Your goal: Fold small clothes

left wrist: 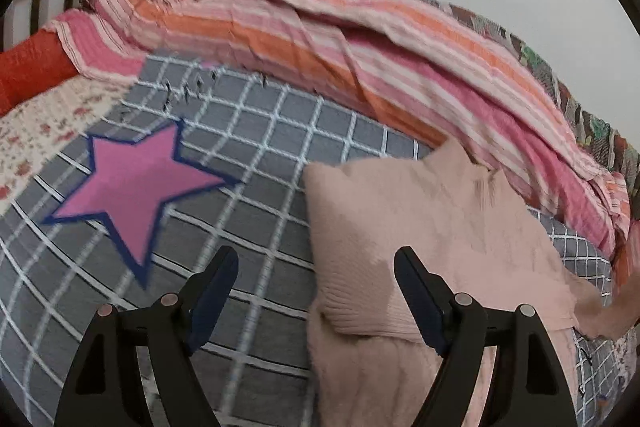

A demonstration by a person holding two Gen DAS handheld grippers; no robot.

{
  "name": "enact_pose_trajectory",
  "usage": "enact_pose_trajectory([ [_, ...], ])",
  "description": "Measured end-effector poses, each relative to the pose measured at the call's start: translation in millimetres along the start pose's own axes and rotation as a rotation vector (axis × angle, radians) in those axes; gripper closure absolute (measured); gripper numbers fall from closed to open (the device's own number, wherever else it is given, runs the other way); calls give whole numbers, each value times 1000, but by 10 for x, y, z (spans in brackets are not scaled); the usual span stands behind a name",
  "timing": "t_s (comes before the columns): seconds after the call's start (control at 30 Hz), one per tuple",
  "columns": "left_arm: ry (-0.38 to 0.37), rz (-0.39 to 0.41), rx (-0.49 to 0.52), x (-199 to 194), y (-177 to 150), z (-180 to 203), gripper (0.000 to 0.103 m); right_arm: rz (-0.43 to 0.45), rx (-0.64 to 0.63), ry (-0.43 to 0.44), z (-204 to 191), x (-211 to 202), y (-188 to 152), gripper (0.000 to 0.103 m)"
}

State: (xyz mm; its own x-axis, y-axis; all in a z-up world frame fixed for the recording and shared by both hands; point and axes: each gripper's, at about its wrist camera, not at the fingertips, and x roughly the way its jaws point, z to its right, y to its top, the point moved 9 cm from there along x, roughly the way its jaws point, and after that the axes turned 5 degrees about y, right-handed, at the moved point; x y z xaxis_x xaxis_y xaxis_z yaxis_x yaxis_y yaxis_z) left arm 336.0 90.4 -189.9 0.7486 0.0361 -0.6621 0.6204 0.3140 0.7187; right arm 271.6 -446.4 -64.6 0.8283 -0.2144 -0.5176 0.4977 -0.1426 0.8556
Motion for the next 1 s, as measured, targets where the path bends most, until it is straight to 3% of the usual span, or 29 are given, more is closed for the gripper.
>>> enact_pose_trajectory([
  [0.2,-60,3,-99,-101,76,-288,23,-2,-84,93,-932,14,6,97],
  [0.4,21,31,-84,-156,128,-530,23,-22,-148,204,-1868,131,-35,97],
  [0.57,17,34,-114,-192,181,-730,23,-54,-178,283,-2472,202,-156,97],
  [0.7,49,52,-105,-231,210,-831,23,-96,-201,356,-2960,245,-297,97],
  [1.0,22,43,-129,-258,205,-922,23,-198,-302,487,-3841,347,-803,97],
])
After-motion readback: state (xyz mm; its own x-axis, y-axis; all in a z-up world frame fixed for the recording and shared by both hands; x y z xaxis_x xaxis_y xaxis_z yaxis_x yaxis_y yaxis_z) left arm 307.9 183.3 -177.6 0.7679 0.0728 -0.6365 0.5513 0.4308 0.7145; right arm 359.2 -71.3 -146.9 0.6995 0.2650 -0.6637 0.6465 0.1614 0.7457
